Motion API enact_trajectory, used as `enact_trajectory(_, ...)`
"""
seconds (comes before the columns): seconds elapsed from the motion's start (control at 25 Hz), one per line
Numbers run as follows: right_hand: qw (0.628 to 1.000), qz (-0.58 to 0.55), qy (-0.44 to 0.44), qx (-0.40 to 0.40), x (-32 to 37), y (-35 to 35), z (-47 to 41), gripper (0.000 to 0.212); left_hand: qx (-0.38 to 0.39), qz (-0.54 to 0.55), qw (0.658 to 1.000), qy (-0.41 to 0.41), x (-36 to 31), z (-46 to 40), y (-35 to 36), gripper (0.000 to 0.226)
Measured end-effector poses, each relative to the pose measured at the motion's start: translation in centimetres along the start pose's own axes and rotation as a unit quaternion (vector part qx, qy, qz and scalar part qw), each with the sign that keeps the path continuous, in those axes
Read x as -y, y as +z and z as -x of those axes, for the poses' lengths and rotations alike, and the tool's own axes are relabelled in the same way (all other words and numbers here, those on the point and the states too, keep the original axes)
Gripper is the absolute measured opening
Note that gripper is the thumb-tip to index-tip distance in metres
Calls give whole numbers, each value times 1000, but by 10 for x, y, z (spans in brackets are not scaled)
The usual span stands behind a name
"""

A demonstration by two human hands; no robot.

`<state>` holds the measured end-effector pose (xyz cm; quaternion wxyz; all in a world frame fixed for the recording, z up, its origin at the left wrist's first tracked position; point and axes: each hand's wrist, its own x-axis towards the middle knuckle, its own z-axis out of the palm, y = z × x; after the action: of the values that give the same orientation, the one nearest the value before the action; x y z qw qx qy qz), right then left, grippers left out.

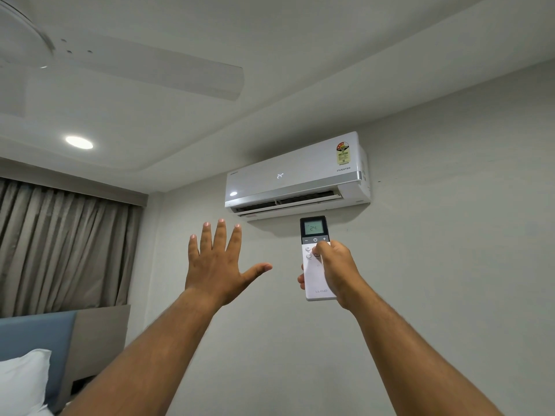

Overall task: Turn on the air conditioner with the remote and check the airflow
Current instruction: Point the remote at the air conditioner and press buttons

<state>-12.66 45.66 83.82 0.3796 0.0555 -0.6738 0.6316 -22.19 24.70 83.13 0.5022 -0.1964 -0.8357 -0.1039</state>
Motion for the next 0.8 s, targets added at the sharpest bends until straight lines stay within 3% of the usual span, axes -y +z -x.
enact_trajectory(0.8,1000,8,11,-10,-9,-6,-4,17,-10,14,999,35,-2,0,-1,115)
